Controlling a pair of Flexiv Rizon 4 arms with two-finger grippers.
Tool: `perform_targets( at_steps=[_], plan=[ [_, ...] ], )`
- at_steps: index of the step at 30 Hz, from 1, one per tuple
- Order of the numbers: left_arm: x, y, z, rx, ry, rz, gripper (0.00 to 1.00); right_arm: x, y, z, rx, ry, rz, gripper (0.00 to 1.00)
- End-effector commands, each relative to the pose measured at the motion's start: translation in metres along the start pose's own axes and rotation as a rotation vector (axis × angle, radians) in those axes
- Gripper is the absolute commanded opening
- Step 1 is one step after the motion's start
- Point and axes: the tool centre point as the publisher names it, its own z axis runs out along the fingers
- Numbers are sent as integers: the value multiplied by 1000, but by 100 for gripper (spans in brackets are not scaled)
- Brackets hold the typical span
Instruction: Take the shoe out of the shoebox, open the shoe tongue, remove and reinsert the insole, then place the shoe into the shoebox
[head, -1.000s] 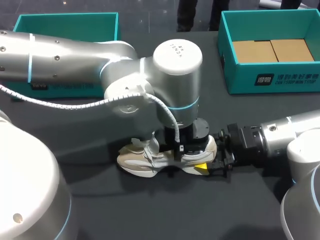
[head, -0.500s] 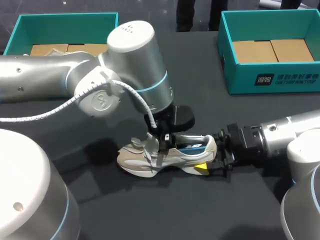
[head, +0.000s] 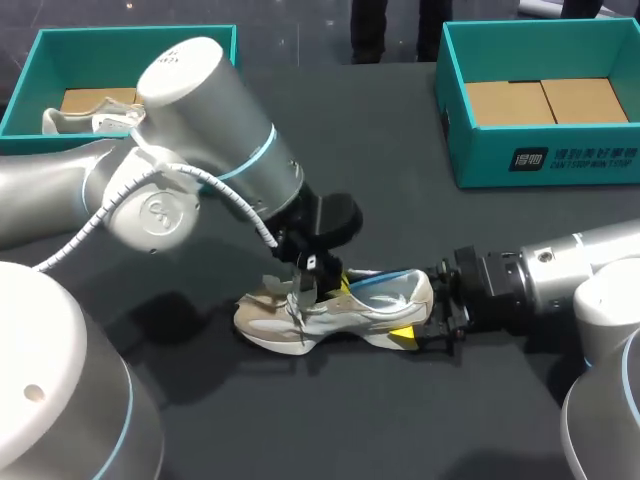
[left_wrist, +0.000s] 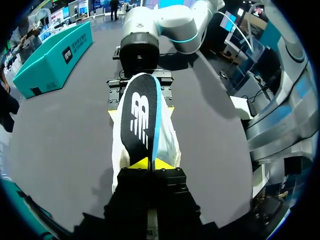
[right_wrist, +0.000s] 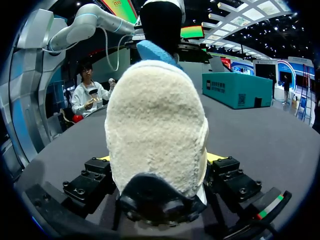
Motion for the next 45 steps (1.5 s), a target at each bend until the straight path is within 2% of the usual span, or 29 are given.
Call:
perform_targets(
  at_steps=[1, 11, 24, 27, 28, 33, 38, 45],
  plan=[
    [0, -5, -1, 34, -22, -13, 0, 1, -1, 0, 5, 0, 1, 0],
    [-13, -31, -5, 38, -74, -37, 0, 1, -1, 0, 5, 0, 1, 0],
    [-16, -38, -2, 38, -76, -37, 0, 1, -1, 0, 5, 0, 1, 0],
    [-13, -38, -2, 33, -78, -25, 36, 1, -1, 0, 5, 0, 1, 0],
    [-12, -38, -3, 34, -82, -20, 42, 1, -1, 0, 5, 0, 1, 0],
    [-3, -39, -8, 51, -113, -16, 44, 1, -1, 0, 5, 0, 1, 0],
    [10, -42, -8, 53, -195, 0, 45, 1, -1, 0, 5, 0, 1, 0],
    [12, -47, -7, 81, -232, 32, 48, 1, -1, 0, 5, 0, 1, 0]
  ],
)
